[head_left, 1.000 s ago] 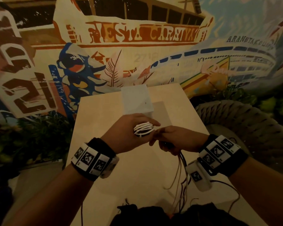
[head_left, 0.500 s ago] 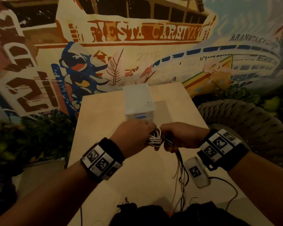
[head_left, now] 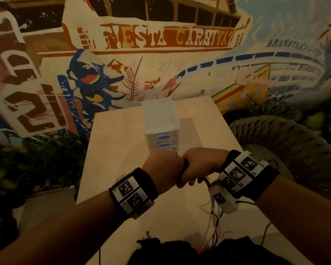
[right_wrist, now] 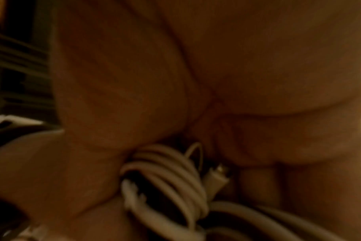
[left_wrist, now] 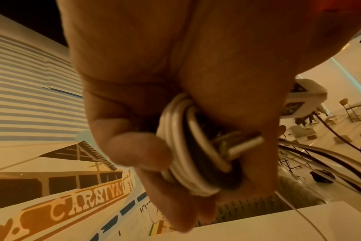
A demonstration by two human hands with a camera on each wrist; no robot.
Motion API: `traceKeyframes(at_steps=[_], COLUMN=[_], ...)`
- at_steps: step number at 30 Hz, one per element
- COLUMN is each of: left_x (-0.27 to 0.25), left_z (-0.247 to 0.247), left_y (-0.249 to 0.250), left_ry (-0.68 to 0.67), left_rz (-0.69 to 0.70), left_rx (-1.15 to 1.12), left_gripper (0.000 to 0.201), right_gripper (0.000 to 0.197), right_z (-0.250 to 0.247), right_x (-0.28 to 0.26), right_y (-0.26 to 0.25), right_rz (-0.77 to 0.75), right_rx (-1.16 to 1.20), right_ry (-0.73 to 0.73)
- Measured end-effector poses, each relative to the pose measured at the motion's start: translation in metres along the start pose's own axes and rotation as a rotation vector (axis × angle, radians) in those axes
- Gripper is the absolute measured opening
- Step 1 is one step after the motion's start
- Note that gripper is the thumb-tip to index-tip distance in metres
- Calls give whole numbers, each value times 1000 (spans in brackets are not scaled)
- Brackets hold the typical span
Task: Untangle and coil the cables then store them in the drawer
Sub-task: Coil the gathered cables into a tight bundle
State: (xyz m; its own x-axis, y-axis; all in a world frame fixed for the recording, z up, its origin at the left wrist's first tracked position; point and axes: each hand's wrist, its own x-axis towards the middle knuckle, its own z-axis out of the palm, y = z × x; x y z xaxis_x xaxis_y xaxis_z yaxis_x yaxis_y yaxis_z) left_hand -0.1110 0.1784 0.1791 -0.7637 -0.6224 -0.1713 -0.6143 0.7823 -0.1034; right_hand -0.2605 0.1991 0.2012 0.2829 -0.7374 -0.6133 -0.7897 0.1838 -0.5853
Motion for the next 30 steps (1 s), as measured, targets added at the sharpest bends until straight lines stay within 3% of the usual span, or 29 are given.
traceKeyframes(at_steps=[3,8,11,13,15,17,20,22,26,28,30], left_x=[2,-2,-5,-8,-12,-14,-13,-11,-9,-11,-13], left_z=[3,9,9,6,3,1,2,6,4,-1,-4], left_y=[-3,-1,-3,-4,-6,-8,-7,-7,-8,-11,-20], left_ry=[-13,18,114,153,145,156,78,60,44,49,165], left_rz=[-25,-68,-95,-97,-63,-54,-86,-81,-60,-56,-33], left_rx=[17,41,-42,-88,-102,-78,-130,-160,-125,-130,-196], left_gripper=[22,24,17,27,33,28,22,20,17,26,60], right_gripper=[25,28,19,19,20,15,24,11,22,18,15], right_z=[9,18,18,15,11,8,8,13,20,14,4], right_x=[5,7,10,8,4,-3,-6,-2,9,7,2], right_y=[-7,-1,1,2,3,3,-3,-5,-5,-3,2], right_rz=[42,9,-49,-83,-97,-123,-178,-125,-55,-101,-137], right_rx=[-135,-194,-268,-258,-234,-239,-221,-274,-294,-223,-118], right_ry=[99,127,138,108,101,122,126,137,146,135,140])
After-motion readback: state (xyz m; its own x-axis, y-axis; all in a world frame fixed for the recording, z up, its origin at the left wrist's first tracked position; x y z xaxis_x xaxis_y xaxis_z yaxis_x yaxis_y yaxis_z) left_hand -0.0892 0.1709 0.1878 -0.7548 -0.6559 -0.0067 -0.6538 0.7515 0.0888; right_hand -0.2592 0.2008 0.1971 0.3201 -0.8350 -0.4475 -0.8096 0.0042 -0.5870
